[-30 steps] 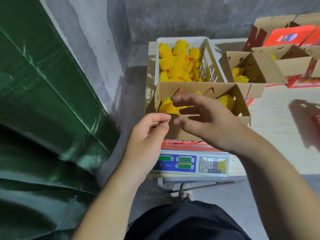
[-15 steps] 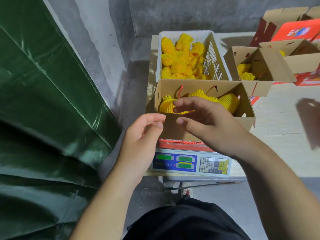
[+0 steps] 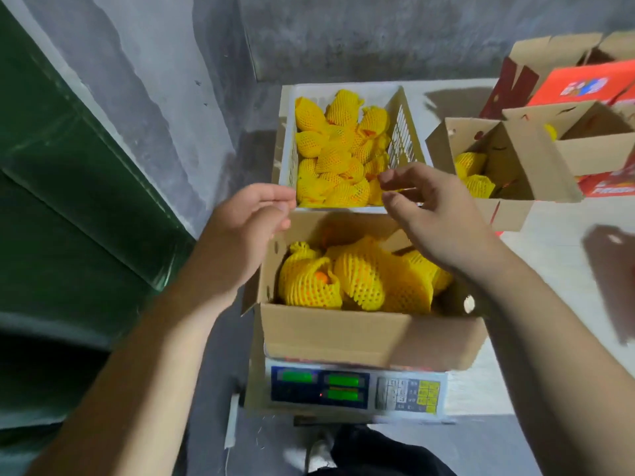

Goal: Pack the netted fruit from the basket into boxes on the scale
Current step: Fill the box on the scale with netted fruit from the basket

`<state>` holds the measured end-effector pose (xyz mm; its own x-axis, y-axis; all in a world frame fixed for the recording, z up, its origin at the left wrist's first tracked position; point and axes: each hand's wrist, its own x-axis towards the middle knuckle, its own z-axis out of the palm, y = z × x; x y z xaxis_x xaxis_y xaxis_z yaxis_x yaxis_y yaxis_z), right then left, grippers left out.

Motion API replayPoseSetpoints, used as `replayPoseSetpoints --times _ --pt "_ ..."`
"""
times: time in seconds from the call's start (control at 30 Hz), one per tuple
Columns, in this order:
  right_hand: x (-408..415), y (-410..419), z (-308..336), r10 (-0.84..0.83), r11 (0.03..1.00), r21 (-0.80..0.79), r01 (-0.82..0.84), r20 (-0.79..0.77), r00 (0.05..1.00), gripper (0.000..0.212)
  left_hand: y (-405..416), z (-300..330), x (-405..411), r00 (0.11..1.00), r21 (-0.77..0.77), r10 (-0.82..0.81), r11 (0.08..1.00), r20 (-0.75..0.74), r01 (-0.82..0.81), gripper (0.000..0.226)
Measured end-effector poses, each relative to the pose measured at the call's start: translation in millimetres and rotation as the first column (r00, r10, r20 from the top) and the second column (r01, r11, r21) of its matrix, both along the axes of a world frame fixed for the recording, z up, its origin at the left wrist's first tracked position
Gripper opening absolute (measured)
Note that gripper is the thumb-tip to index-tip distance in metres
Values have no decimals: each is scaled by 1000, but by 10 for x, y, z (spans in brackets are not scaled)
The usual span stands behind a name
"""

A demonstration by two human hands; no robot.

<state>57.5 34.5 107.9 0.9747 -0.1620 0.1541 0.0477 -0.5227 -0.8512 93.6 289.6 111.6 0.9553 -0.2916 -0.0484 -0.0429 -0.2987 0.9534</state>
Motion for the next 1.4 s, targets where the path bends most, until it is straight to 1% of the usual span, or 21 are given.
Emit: replayPoseSetpoints --times 0.1,0.17,0.27,0.37,0.43,0.5,0.6,0.67,0.7,0.8,0.87,0.9,0.97,1.0,1.03,1.1,1.13,1.2,1.23,1.33,1.4 --pt "456 -402 -166 -16 993 -115 7 -72 997 22 -301 -105 543 998 147 -59 987 -8 60 20" --pt "790 -612 -344 2 971 -237 -44 -173 985 30 -499 -213 889 994 286 -107 952 -12 106 21" --pt "1379 -789 -636 110 863 -410 -297 -420 901 40 -776 -443 1457 968 465 -219 849 -125 252 28" --pt "1905 -814 -991 197 668 -437 -602 -676 710 51 -959 -683 1956 906 642 -320 640 -276 421 35" --pt "2173 -812 -1248 214 561 -431 -707 -749 627 52 -1055 -845 2216 856 728 -379 464 -352 505 38" --pt "2343 -770 -1506 242 495 -428 -756 -768 593 62 -1155 -1015 2390 814 779 -422 314 -399 544 40" --pt "2459 -722 -1860 265 513 -370 -775 -790 553 89 -1308 -1250 2539 759 842 -468 58 -452 537 44" --pt "2487 -745 -1994 286 528 -360 -769 -777 561 96 -1390 -1387 2618 733 848 -466 -78 -495 524 52" --pt "2498 -768 -2040 292 512 -381 -770 -766 573 97 -1420 -1441 2656 733 843 -448 -98 -512 530 57" --pt "2487 -817 -2155 290 545 -329 -771 -789 542 101 -1502 -1582 2651 785 823 -301 4 -541 569 64" --pt "2485 -807 -2208 252 546 -340 -765 -805 538 109 -1571 -1659 2603 837 867 -243 -37 -490 497 70" --pt "2489 -807 -2237 235 502 -366 -783 -814 532 111 -1599 -1682 2590 853 881 -228 -70 -470 467 72" --pt "2495 -792 -2239 232 450 -326 -831 -856 461 94 -1631 -1728 2573 854 886 -237 -140 -463 442 73" --pt "2498 -784 -2234 220 464 -259 -847 -893 394 82 -1646 -1736 2563 858 887 -224 -147 -462 439 75" --pt "2490 -790 -2227 222 469 -255 -846 -893 392 81 -1661 -1751 2557 866 890 -209 -150 -454 430 78" --pt "2477 -812 -2177 211 507 -327 -798 -850 482 103 -1691 -1776 2523 881 899 -191 -156 -433 408 83" --pt "2480 -816 -2149 223 523 -325 -788 -840 494 108 -1711 -1794 2504 885 906 -197 -145 -421 398 82" --pt "2495 -817 -2113 264 620 -221 -753 -845 465 107 -1720 -1830 2490 893 916 -202 -100 -402 389 79" --pt "2507 -825 -2105 285 649 -206 -733 -827 484 109 -1714 -1854 2495 895 917 -200 -81 -399 391 80" --pt "2545 -871 -2062 278 678 -285 -677 -753 596 108 -1727 -1908 2503 892 919 -221 -54 -393 392 88" --pt "2570 -899 -2054 263 707 -307 -637 -722 640 102 -1741 -1940 2497 909 935 -238 6 -344 355 94"
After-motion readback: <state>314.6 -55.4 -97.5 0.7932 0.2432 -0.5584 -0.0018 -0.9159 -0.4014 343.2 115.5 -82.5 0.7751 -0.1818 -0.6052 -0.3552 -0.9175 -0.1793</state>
